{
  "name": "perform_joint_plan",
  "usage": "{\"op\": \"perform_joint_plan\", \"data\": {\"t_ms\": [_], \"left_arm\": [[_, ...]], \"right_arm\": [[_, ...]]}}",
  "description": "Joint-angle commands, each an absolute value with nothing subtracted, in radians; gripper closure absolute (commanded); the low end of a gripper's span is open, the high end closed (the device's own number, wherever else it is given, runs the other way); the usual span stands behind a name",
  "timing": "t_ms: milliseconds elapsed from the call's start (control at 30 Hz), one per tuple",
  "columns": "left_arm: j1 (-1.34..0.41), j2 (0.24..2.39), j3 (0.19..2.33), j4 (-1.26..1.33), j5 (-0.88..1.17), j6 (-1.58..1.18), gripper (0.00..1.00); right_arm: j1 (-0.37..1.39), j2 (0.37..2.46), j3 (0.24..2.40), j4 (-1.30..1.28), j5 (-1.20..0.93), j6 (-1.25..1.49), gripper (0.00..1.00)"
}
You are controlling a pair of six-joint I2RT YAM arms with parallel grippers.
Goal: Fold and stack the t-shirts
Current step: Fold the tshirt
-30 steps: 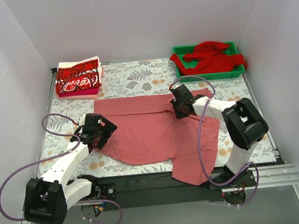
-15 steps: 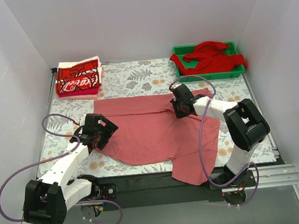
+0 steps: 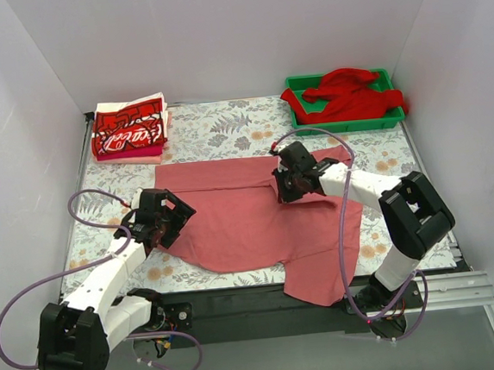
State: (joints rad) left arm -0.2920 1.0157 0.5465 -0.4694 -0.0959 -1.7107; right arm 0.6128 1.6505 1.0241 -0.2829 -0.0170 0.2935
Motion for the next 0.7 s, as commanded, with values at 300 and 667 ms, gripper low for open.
{"op": "perform_joint_plan", "data": {"t_ms": [300, 667], "left_arm": [[-0.298, 1.003, 0.545, -0.515, -0.086, -1.732, 0.13], [-0.383, 1.127, 0.623, -0.584, -0.112, -1.707, 0.13]], "right_arm": [[0.660, 1.585, 0.977, -0.272, -0.340, 0.400, 0.45], [0.655, 1.399, 0.898, -0.256, -0.158, 0.420, 0.02]]}}
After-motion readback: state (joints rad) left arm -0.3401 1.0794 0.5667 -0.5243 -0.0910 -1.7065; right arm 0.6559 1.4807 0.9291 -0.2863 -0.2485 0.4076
